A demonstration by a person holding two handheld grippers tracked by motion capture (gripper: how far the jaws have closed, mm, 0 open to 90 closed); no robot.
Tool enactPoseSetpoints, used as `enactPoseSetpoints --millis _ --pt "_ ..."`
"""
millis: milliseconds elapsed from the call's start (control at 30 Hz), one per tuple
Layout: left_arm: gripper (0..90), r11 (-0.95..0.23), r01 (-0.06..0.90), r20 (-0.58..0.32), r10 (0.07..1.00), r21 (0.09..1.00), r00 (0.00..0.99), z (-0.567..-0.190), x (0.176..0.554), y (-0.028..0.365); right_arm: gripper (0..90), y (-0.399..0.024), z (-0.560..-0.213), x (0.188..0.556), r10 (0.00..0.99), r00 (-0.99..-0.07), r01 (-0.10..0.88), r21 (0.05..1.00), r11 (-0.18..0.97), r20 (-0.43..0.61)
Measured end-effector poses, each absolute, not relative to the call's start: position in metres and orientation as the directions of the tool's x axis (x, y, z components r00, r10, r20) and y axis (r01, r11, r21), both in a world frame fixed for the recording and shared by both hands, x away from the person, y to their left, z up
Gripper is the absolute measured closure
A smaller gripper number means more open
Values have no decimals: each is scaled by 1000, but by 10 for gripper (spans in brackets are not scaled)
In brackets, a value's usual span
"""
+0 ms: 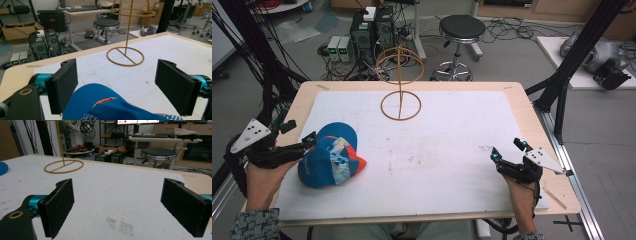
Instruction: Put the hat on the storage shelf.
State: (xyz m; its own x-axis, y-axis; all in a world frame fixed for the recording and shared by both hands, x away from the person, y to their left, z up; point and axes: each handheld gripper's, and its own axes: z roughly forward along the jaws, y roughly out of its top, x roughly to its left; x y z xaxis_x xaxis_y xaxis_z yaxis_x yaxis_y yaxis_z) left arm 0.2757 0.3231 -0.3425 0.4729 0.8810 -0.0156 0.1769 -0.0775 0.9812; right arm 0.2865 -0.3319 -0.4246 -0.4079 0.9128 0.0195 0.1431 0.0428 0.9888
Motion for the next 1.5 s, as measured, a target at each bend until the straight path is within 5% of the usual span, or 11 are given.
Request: enactPoseSetpoints --millis 1067,1500 --pt "266 -197 175 11 694 965 720 -353 277 325 107 -329 -427 287 910 -413 158 982 104 -29" --pt "445 -254 226 6 677 940 736 -372 284 327 107 -329 -427 286 911 -412 160 981 107 -32"
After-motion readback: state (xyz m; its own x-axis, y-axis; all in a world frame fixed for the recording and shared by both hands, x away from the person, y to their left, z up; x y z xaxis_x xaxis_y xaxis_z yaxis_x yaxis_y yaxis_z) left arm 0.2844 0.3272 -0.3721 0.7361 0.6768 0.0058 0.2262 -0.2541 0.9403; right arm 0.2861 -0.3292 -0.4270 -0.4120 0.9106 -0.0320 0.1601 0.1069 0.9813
